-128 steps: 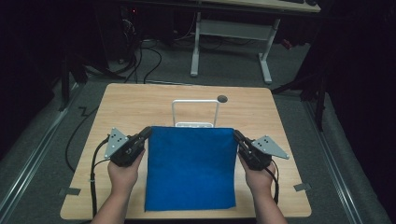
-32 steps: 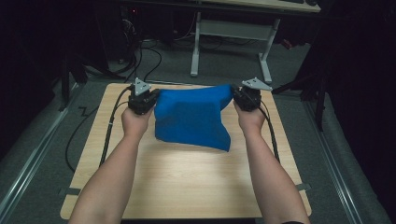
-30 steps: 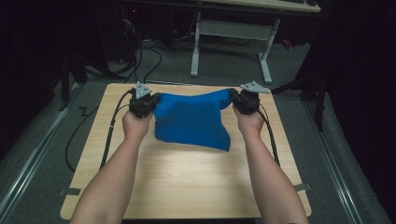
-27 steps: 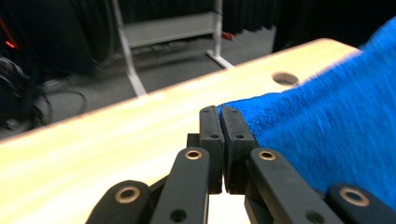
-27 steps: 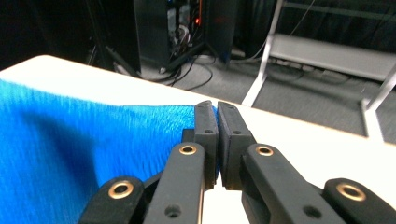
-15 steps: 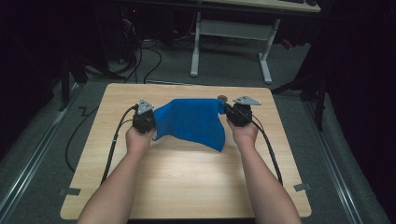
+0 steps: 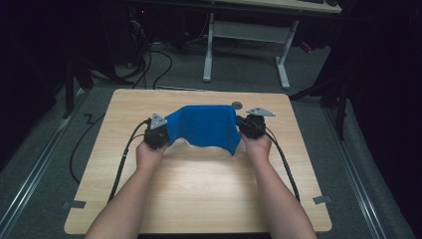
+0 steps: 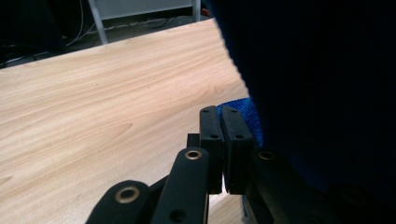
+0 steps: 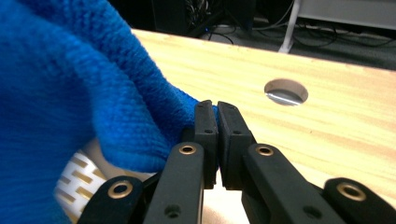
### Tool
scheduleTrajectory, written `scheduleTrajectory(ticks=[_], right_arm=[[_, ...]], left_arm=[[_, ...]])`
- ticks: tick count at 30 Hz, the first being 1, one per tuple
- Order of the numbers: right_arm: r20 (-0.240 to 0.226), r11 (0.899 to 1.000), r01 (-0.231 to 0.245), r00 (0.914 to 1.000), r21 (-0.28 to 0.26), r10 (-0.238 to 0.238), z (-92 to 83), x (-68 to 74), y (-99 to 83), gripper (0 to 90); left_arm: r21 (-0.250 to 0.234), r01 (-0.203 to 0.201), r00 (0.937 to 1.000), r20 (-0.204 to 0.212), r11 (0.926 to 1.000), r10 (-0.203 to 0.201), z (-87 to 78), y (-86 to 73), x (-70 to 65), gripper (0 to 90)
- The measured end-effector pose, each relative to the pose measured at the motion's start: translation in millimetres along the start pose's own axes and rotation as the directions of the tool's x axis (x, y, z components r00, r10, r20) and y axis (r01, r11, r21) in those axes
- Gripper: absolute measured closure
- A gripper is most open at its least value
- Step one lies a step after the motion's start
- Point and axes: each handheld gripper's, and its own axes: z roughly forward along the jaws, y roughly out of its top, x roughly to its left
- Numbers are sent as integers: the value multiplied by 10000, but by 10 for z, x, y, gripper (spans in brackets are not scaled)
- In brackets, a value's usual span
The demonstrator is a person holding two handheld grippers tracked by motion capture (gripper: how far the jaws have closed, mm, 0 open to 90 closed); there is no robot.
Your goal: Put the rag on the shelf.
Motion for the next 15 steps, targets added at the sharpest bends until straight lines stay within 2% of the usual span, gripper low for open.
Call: scheduleTrajectory(ticks=[5, 8, 10, 12, 13, 15], right_arm=[[-61, 9991, -162, 9998, 385, 164, 78, -8, -102, 880], [-96, 9989, -157, 9998, 431, 161, 94, -10, -127, 876], [-78, 9988, -252, 9996, 420, 256, 95, -9, -139, 834], [-61, 9988, -334, 9994, 359, 336, 86, -20, -132, 766], [-13, 9991, -310, 9995, 283, 311, 51, -26, -114, 748], [37, 9994, -241, 9997, 262, 240, 31, -30, -102, 748]], left_arm=[[58, 107, 9999, -38, 9999, -107, -7, -43, 10, 886], [95, 139, 9999, -56, 9999, -139, -8, -74, 6, 886], [110, 208, 9998, -42, 9997, -207, -11, -76, 6, 877], [18, 274, 9996, -74, 9996, -273, -28, -60, 9, 812], [-33, 311, 9994, -136, 9995, -311, -38, -49, 12, 719], [-120, 448, 9987, -227, 9989, -450, -62, -31, 30, 698]])
